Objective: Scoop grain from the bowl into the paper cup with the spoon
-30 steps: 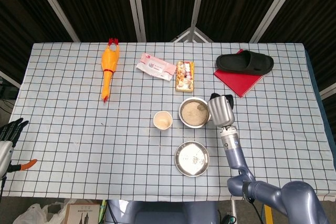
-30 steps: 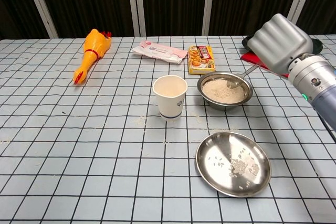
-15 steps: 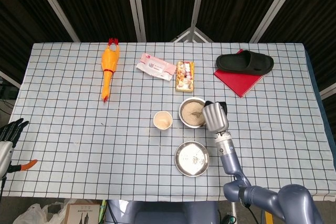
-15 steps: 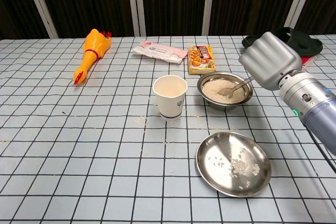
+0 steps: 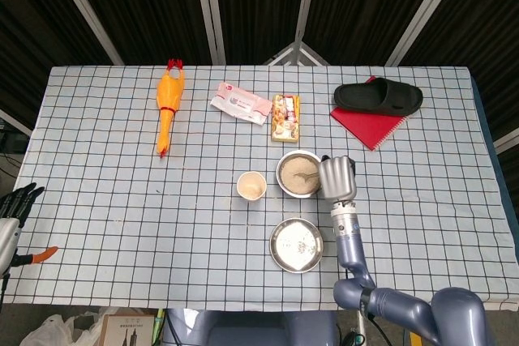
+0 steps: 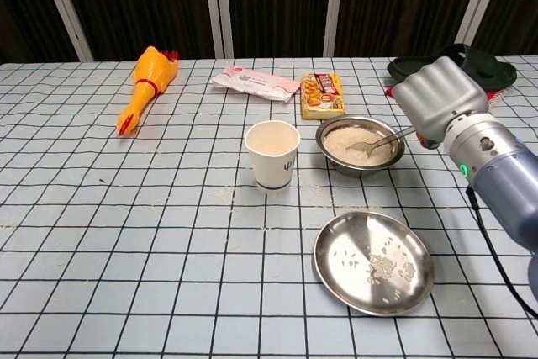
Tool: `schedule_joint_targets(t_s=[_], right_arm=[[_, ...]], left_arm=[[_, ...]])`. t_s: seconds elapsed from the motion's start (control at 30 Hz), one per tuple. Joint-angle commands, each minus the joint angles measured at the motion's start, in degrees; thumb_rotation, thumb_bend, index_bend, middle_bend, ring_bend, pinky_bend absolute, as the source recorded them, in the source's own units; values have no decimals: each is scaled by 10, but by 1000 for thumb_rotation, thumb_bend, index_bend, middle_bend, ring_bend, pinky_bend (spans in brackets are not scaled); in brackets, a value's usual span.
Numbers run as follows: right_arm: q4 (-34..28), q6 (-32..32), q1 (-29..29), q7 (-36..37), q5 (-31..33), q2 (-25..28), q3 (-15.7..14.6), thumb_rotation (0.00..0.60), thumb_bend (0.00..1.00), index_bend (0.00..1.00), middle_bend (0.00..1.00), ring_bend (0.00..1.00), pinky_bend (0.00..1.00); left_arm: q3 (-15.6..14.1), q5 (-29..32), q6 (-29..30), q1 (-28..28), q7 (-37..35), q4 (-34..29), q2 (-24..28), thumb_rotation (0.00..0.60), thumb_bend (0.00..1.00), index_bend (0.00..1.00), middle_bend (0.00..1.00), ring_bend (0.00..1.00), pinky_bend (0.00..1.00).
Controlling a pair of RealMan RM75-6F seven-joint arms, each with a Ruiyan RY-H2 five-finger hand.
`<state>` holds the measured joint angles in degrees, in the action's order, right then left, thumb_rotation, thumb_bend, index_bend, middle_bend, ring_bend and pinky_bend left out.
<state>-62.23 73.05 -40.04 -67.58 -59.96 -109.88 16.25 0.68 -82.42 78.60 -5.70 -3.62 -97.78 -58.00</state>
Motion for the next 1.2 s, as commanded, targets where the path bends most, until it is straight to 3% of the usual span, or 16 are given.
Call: schedule_joint_targets(t_s=[0.03,0.57,1.2], right_arm=[[-17,0,3,1,22,3,16,600,719,660,925,1000,1000],[-116,5,9,-7,152,27,74,600,726,669,925,1000,1000],[-226,42,-16,-53,283,79,105,600,742,679,925,1000,1000]], left_arm=[[0,1,-1,0,0,-1,0,600,0,0,0,0,0],[0,4,-3,-1,3,-3,1,600,0,0,0,0,0],[0,5,-4,-1,3,-4,1,600,0,0,0,0,0]])
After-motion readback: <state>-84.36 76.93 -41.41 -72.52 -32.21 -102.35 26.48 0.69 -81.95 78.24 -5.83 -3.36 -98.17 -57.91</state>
